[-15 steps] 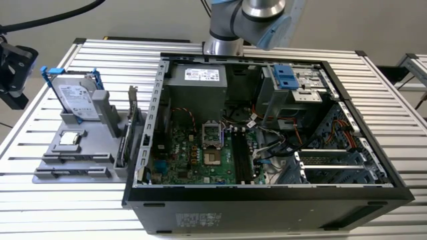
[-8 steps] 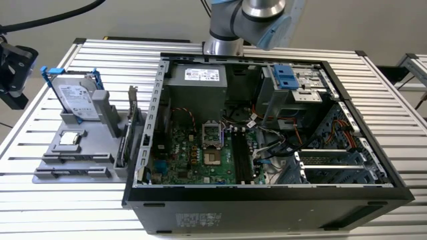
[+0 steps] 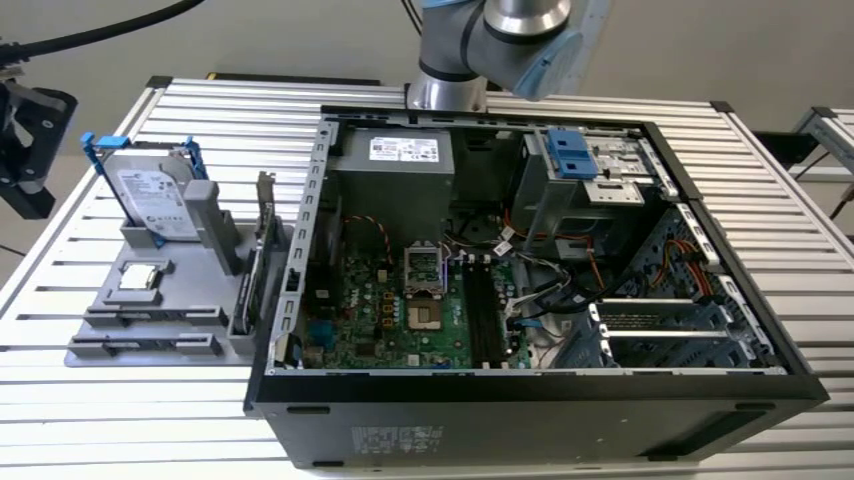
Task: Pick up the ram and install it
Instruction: 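Pick up the ram and move it above insertion slot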
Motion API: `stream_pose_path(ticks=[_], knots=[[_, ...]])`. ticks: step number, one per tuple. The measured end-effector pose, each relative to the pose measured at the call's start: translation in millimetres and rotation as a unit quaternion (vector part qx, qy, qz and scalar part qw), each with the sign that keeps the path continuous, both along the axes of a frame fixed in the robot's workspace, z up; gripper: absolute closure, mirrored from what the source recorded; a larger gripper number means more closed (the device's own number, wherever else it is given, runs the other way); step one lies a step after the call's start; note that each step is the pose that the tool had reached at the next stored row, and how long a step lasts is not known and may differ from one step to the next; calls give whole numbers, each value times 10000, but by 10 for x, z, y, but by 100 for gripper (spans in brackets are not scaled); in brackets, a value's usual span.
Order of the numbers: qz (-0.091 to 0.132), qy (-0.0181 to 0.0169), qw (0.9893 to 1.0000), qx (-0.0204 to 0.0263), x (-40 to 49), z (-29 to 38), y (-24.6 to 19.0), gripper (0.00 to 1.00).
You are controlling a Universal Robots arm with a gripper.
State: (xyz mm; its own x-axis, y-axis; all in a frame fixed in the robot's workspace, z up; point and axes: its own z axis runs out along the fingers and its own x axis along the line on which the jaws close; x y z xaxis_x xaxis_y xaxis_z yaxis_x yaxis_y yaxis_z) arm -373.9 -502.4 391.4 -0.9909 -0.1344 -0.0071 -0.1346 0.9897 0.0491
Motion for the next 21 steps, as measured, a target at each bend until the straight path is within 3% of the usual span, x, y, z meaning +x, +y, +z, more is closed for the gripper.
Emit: stream_pose_path(ticks=[11, 16, 21], knots=[[501, 0, 9987, 0, 0, 0, 2, 100], [773, 0, 9970, 0, 0, 0, 2, 100], [1041, 0, 9946, 0, 0, 0, 2, 100]])
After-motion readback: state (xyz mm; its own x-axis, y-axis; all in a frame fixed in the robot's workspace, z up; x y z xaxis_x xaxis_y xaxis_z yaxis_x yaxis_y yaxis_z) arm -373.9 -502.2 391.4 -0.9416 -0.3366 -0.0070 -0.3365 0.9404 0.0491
